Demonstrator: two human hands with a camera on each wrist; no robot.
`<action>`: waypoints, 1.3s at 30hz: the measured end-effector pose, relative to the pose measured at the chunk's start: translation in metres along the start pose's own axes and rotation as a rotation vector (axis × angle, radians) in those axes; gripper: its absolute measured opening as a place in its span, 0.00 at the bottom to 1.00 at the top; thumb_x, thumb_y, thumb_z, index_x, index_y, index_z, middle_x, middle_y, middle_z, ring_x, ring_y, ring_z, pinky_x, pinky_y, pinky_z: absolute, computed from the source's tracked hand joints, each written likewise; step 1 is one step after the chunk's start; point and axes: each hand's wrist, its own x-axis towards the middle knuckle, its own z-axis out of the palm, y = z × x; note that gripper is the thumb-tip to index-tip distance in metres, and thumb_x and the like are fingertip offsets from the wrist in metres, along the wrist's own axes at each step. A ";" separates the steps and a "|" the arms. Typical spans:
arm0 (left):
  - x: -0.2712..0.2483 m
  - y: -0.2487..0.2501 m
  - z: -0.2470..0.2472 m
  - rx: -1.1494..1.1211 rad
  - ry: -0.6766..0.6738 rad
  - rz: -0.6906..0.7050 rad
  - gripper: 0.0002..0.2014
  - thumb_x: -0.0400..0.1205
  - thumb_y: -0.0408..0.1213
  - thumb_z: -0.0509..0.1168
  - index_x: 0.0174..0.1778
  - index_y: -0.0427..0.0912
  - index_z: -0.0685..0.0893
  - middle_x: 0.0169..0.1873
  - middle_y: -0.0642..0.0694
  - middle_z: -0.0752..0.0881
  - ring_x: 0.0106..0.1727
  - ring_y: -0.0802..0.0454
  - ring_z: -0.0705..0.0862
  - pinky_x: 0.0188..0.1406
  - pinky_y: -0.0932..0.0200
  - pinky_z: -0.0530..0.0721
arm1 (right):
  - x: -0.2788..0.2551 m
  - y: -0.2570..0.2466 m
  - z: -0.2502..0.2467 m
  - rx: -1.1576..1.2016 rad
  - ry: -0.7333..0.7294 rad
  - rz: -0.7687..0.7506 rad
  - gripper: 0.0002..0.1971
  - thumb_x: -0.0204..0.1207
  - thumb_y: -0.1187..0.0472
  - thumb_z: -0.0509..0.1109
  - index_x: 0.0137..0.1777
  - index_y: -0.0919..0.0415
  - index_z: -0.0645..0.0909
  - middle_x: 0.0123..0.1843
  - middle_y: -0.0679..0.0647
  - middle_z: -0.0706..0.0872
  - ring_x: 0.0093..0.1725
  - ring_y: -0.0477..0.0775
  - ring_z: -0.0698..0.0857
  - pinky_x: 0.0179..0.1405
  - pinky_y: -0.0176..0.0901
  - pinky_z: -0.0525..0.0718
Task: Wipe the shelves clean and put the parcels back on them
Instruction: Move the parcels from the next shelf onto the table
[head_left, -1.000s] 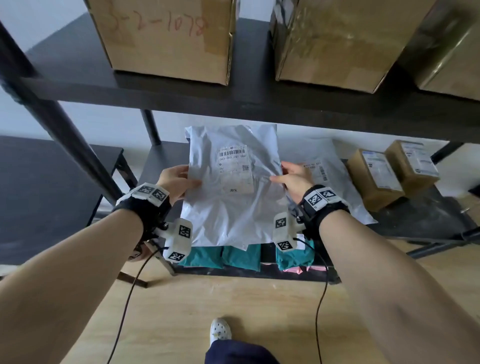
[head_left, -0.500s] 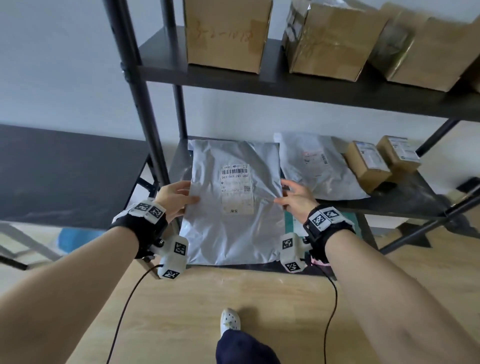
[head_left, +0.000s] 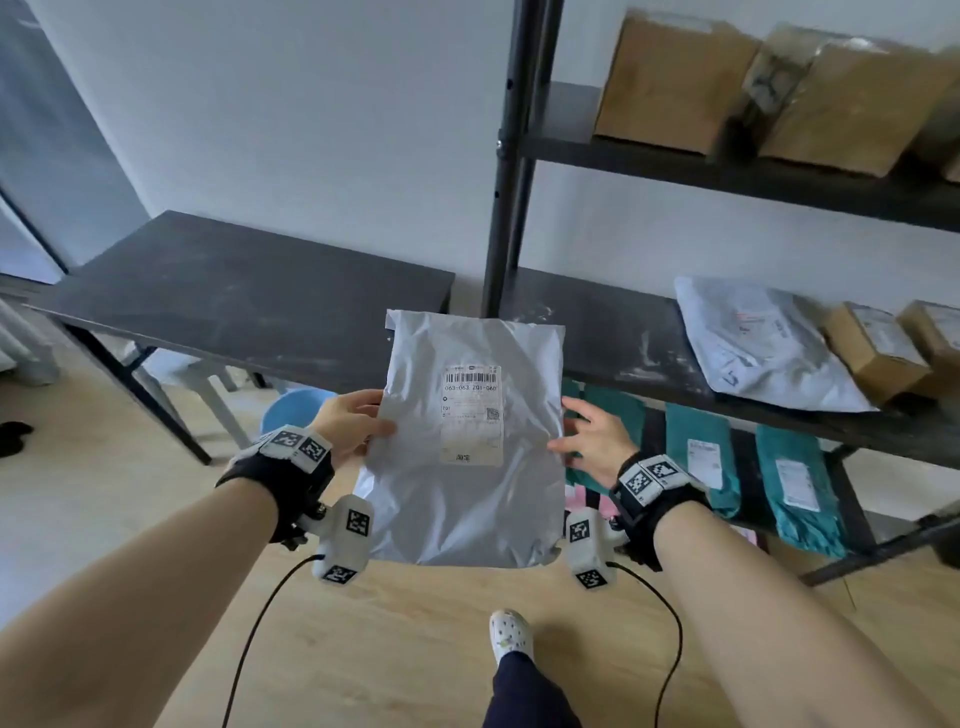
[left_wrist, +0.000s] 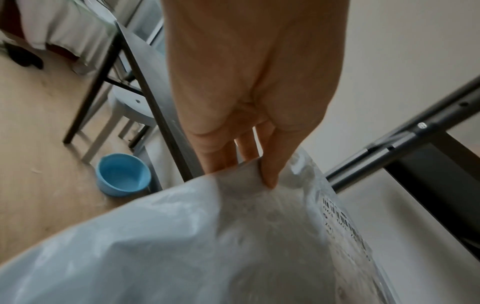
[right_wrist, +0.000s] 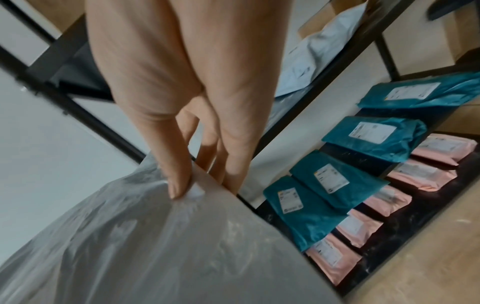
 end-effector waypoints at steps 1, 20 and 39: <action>-0.003 -0.002 -0.016 -0.006 0.024 -0.004 0.23 0.75 0.17 0.67 0.66 0.37 0.81 0.50 0.41 0.87 0.39 0.49 0.85 0.28 0.64 0.87 | 0.002 -0.001 0.015 -0.009 -0.019 -0.007 0.39 0.67 0.87 0.68 0.78 0.64 0.69 0.71 0.66 0.78 0.61 0.65 0.82 0.47 0.53 0.86; 0.080 0.046 -0.271 -0.158 0.374 -0.020 0.22 0.74 0.16 0.67 0.61 0.41 0.82 0.45 0.43 0.87 0.43 0.47 0.85 0.43 0.53 0.85 | 0.167 -0.083 0.296 -0.143 -0.325 -0.005 0.30 0.71 0.86 0.64 0.70 0.63 0.75 0.56 0.62 0.85 0.49 0.59 0.86 0.45 0.56 0.87; 0.302 0.115 -0.523 -0.142 0.245 -0.071 0.24 0.75 0.16 0.67 0.64 0.41 0.82 0.46 0.37 0.88 0.40 0.42 0.87 0.36 0.52 0.90 | 0.355 -0.161 0.539 -0.183 -0.229 0.012 0.32 0.68 0.86 0.69 0.73 0.68 0.73 0.59 0.69 0.84 0.58 0.66 0.85 0.62 0.70 0.80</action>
